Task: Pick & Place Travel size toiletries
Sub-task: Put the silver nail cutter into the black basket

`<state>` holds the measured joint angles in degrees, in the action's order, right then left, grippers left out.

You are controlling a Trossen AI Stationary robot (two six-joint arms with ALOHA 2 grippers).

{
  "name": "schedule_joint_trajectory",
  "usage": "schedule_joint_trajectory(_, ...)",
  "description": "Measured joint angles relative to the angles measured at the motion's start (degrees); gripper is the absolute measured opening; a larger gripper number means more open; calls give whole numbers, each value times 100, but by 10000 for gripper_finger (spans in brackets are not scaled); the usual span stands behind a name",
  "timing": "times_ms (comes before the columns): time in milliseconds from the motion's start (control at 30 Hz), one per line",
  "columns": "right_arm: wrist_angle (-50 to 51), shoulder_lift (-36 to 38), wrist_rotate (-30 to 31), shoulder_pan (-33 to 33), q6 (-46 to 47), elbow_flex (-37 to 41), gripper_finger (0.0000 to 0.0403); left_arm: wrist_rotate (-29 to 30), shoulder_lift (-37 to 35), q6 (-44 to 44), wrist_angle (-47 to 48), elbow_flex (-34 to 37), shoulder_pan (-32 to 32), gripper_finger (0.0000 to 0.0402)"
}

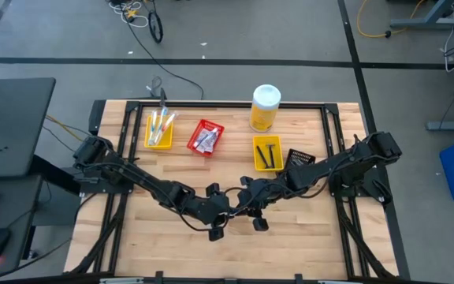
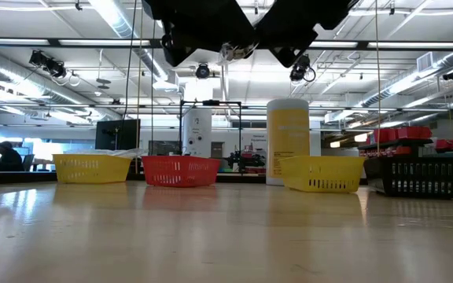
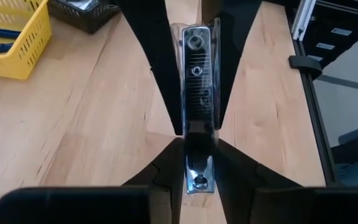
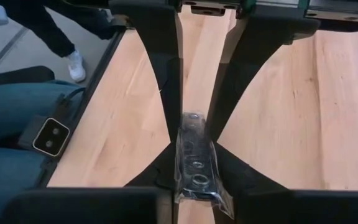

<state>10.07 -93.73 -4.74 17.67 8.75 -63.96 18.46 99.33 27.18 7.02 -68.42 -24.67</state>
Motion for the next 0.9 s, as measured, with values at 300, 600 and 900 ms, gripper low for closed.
schedule_joint_trajectory(300,0,0,-127,-2,-76,0,59,56,0,63,-4,0,-2,87)
schedule_joint_trajectory(600,-3,0,-133,-2,-66,0,60,76,0,111,-6,0,-4,86)
schedule_joint_trajectory(900,107,-4,-135,-2,-36,0,59,196,0,115,-26,-7,-2,114)
